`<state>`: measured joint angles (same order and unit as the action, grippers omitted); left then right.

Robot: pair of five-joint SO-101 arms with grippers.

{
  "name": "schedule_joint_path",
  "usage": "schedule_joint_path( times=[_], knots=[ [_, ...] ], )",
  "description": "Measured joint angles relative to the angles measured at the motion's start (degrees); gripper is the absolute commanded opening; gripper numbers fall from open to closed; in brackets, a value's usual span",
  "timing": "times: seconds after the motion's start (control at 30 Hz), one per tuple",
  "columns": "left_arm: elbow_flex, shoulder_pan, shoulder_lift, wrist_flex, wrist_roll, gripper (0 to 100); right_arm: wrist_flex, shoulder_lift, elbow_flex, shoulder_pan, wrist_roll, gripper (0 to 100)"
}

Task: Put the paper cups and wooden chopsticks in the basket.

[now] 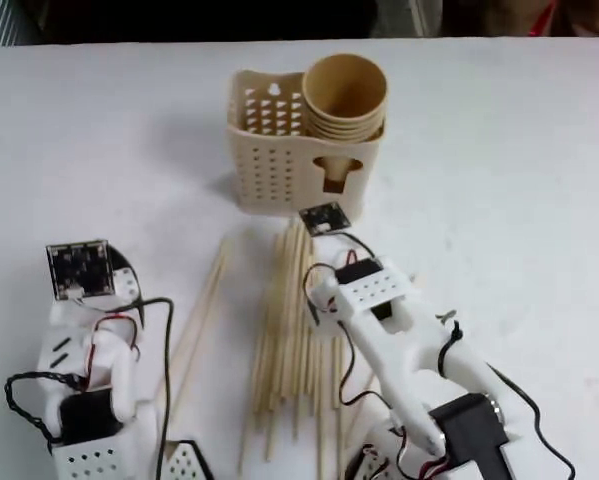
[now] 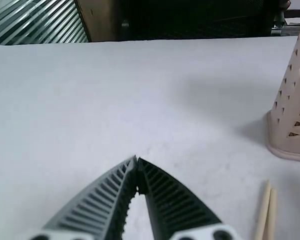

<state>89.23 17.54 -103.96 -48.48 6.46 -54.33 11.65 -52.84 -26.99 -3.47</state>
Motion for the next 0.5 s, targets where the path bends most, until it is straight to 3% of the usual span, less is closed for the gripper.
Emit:
schedule_joint_path(
  times=[0.17, 0.5],
  knots=[
    [0.0, 0.0, 0.0, 0.0, 0.0, 2, -1.8, -6.5, 3.8, 0.1, 0.0, 1.9],
    [0.0, 0.0, 0.0, 0.0, 0.0, 2, -3.3, -8.8, 6.2, 0.4, 0.2, 1.8]
  ],
)
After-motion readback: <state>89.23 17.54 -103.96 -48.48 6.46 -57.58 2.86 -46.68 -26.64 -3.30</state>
